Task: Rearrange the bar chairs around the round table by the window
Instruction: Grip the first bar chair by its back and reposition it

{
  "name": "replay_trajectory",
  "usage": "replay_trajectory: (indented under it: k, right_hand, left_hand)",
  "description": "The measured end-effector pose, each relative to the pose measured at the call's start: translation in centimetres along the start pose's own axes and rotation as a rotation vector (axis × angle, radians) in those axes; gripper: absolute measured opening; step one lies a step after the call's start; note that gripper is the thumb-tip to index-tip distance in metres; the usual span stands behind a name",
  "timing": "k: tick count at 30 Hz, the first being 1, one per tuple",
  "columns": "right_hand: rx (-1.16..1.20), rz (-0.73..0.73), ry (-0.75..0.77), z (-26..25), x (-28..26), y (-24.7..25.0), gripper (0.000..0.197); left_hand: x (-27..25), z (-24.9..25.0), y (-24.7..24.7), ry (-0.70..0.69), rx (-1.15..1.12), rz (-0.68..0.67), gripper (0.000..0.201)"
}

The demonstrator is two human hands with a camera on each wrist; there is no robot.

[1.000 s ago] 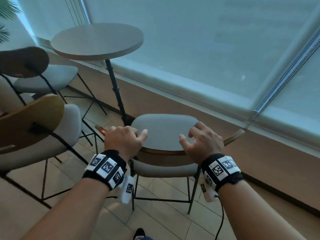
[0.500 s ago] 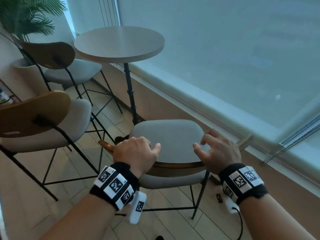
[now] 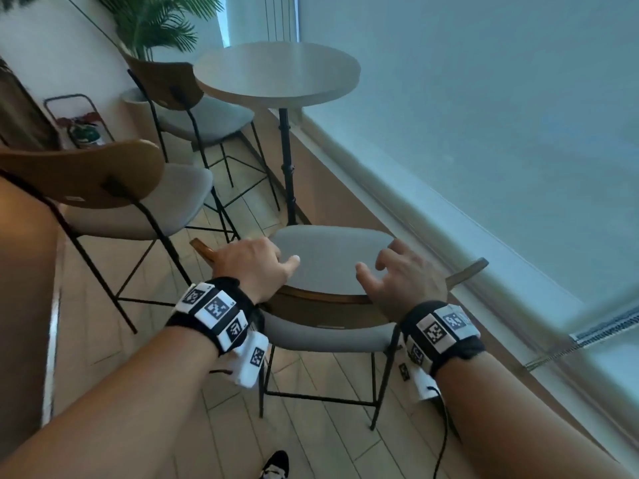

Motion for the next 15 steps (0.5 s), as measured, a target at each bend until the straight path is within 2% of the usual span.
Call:
replay_trajectory:
  k: [5, 9, 15]
  right_hand:
    - [0.007, -0.052, 0.076, 2.7, 0.2, 1.2, 0.055]
    - [-0.007, -0.044, 0.186, 5.1, 1.1, 1.9, 0.055]
    - [-0.013, -0.065, 0.282, 7.0, 4.1, 1.6, 0.055]
  left_hand:
    - [-2.2, 3.5, -0.3, 0.073, 0.020, 0.063, 0.060]
    - [-3.4, 6.8, -0.6, 0.138, 0.034, 0.052, 0.062]
    - [-2.5, 9.8, -0.8, 0.170, 0.039, 0.062, 0.058]
Point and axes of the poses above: each hand's wrist, its own x-axis towards the middle knuckle, its own y-axis out of the back of the hand, z = x × y, the point moved 5 cm from there along x, towards the middle knuckle, and after that the axes turned 15 degrees about -y, right-handed, at the moved point
